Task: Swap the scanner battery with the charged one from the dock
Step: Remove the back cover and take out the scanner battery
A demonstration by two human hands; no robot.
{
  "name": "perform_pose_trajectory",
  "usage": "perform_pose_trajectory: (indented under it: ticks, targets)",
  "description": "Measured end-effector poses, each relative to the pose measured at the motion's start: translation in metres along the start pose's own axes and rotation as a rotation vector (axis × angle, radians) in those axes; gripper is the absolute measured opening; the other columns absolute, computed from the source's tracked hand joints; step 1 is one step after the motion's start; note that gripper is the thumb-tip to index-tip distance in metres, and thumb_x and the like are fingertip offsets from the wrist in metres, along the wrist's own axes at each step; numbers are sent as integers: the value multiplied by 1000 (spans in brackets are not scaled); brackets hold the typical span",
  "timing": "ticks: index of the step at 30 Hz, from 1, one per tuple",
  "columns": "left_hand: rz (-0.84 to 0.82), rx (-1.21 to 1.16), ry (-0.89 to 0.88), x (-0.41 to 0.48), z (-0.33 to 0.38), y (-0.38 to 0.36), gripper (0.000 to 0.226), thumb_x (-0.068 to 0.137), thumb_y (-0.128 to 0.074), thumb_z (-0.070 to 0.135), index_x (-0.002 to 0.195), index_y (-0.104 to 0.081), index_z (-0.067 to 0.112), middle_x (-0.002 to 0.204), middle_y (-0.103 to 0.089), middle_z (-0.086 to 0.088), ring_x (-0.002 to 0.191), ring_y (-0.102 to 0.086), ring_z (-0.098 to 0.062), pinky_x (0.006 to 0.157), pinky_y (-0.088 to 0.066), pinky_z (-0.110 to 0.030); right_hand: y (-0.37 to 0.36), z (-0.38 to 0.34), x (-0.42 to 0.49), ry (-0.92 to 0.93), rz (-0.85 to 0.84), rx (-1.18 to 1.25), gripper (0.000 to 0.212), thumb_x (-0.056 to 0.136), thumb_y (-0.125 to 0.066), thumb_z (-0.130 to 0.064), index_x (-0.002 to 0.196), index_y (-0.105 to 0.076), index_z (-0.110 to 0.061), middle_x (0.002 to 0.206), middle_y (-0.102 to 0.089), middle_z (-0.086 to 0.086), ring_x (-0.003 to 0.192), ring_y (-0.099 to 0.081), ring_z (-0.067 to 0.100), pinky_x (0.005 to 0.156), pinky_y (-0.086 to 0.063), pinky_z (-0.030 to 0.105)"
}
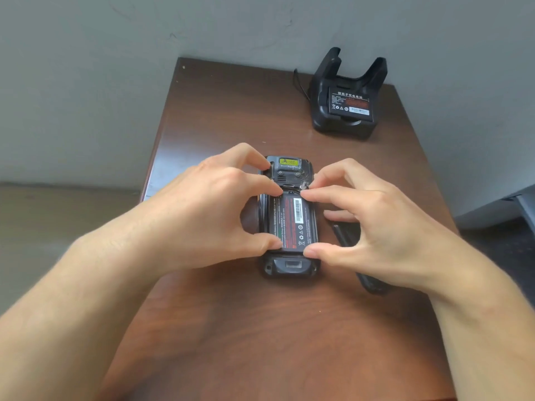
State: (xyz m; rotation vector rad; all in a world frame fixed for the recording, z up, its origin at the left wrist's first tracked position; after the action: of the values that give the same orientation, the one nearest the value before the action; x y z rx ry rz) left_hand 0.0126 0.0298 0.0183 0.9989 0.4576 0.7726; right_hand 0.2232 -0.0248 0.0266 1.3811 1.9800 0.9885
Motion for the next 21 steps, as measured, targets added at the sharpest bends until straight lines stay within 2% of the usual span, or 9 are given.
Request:
perform_pose_trajectory:
  ticks: [5,9,15,21]
  targets:
    - [-48,29,-19,-1,-1,-1,83,61,-63,76,135,-56,41,144,-35,15,117,-55,-10,95,-45,-30,0,1,-1,-2,-10,15,71,73,-79,-46,138,-63,-22,120,-48,-16,119,-56,6,94,-54,17]
    - [-16,22,-31,-2,-2,-2,83,61,-64,76,135,-58,39,145,-38,13,118,-56,-11,94,-43,-28,0,2,1,-3,-29,2,73,74,-83,-43,140,-61,-20,121,-48,-15,121,-54,6,94,-55,20]
    - [20,83,-109,-7,-1,-3,75,70,-57,74,132,-63,33,142,-46,9,109,-63,-11,86,-54,-37,0,2,-2,50,23,36,59,73,-88,-31,127,-72,-12,117,-58,-6,110,-63,10,66,-61,16]
    - [46,103,-154,-9,2,-3,70,75,-60,68,130,-65,27,134,-49,8,102,-64,-8,74,-55,-36,-1,3,-6,82,64,49,55,75,-84,-32,124,-73,-10,118,-61,-3,95,-69,13,62,-60,14]
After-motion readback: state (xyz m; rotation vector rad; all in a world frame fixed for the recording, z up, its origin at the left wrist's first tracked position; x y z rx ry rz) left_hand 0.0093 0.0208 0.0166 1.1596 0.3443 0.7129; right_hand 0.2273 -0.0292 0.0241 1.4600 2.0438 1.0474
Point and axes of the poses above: each hand's wrist, its own x-axis towards the middle knuckle, its own y-axis out of the back of the hand, z = x × y, the point moved 3 cm from there along x, towards the middle knuckle
